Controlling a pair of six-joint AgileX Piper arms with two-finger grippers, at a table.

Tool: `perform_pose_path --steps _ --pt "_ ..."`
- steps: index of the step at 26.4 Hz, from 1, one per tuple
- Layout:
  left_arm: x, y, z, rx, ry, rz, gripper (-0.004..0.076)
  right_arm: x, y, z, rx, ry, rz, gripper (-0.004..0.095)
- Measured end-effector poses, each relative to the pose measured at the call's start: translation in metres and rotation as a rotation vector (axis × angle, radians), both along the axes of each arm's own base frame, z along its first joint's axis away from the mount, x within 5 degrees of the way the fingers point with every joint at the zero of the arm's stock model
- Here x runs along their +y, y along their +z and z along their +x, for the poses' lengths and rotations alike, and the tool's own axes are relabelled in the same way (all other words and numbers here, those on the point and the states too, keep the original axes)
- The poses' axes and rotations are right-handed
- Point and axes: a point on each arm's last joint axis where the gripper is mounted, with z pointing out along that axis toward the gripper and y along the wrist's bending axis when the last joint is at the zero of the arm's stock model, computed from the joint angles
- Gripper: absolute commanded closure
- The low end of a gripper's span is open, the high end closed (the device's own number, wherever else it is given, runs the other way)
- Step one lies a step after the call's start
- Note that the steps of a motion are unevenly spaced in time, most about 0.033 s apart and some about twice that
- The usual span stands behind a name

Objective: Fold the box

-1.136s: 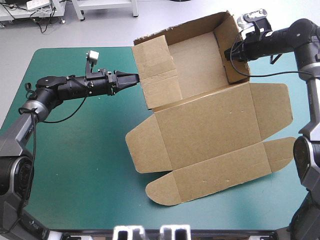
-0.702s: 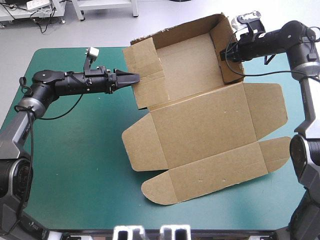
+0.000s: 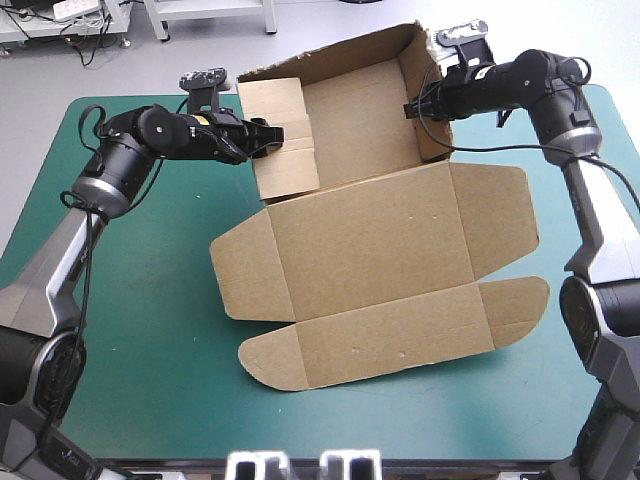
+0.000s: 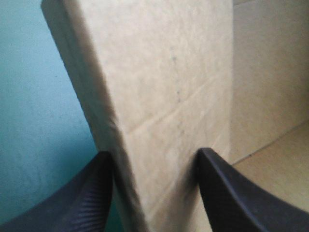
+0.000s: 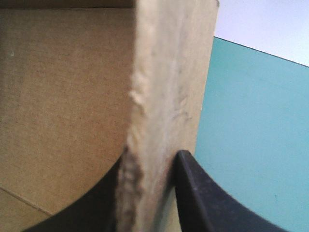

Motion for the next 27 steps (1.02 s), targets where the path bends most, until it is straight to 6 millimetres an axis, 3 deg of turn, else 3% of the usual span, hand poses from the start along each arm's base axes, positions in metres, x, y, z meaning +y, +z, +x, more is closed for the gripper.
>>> perform_pose_path --steps 3,5,6,8,9,16,23,27 --pt "-0.003 -0.015 0.007 0.056 0.088 0.043 0.0345 0.004 0.000 -0.001 0.013 0.013 0.027 0.0931" --pt "-0.005 -0.024 0.012 0.088 0.112 0.041 0.0412 0.005 0.000 -0.002 0.016 0.017 0.032 0.0932" --pt "-0.005 -0.026 0.013 0.092 0.117 0.039 0.0470 0.005 0.000 -0.002 0.017 0.018 0.031 0.0932" --pt "-0.005 -0.027 0.014 0.094 0.121 0.036 0.0692 0.005 -0.001 -0.001 0.015 0.020 0.025 0.0932" --pt "-0.005 -0.027 0.014 0.092 0.122 0.032 0.0736 0.005 -0.002 -0.001 0.020 0.023 0.019 0.0932" --pt "-0.009 -0.034 0.015 0.096 0.068 0.071 0.0734 0.003 -0.027 0.007 0.126 0.022 -0.046 0.0931" --pt "-0.036 -0.073 0.028 0.209 -0.044 0.191 0.0734 -0.002 -0.082 0.022 0.345 0.011 -0.145 0.0930" --pt "-0.052 -0.085 0.043 0.263 -0.107 0.291 0.0734 -0.006 -0.099 0.025 0.429 -0.023 -0.191 0.0931"
